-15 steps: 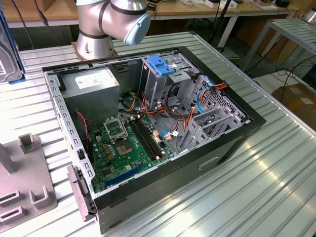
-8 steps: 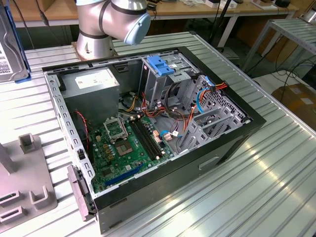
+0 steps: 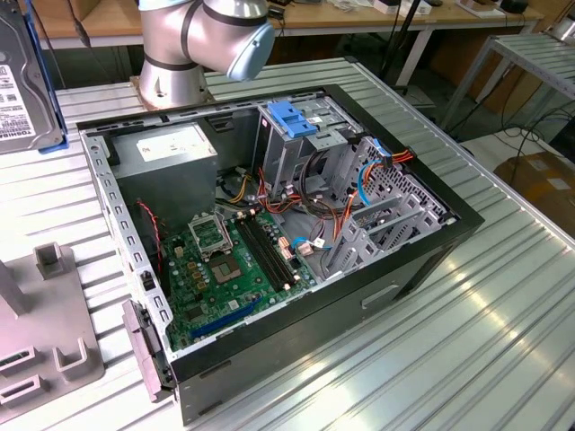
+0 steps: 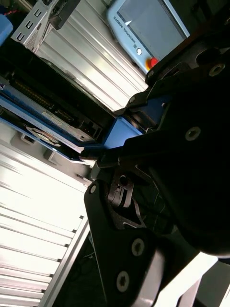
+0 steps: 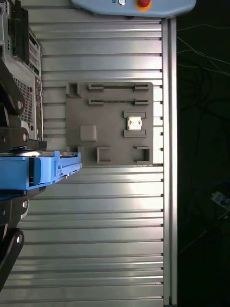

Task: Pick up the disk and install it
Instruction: 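Pick up the disk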

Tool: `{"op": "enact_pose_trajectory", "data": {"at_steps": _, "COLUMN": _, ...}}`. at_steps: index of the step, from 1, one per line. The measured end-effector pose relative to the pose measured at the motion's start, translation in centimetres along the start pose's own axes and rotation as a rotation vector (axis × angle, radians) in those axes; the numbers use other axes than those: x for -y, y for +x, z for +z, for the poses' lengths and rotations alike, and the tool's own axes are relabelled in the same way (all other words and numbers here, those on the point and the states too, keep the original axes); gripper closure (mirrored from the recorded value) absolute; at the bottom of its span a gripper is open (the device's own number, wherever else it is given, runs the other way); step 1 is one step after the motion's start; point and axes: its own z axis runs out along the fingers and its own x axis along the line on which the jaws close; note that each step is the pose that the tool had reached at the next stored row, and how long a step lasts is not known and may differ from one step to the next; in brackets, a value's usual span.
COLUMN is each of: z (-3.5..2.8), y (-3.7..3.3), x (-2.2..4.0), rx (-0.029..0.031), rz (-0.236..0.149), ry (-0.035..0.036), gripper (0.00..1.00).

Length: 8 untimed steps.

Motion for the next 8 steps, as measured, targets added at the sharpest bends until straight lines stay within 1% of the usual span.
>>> {"op": "enact_pose_trajectory", "data": {"at_steps": 4, "z": -0.02, "y": 0.58, "x": 0.47, "rx": -0.0008, "rz": 0.0, "ry": 0.0002, "gripper": 0.63}}
{"op": "enact_pose_trajectory", "data": {"at_steps": 6, "z": -0.01, "y": 0.88, "x": 0.76, "rx": -0.0032, "rz": 0.0, "ry": 0.0002, "gripper": 0.63}}
{"op": "enact_pose_trajectory", "data": {"at_steps": 8, "z": 0.05, "y": 1.07, "x": 1.21, "rx": -0.0059, "rz": 0.0, "ry": 0.0001, "gripper": 0.63}}
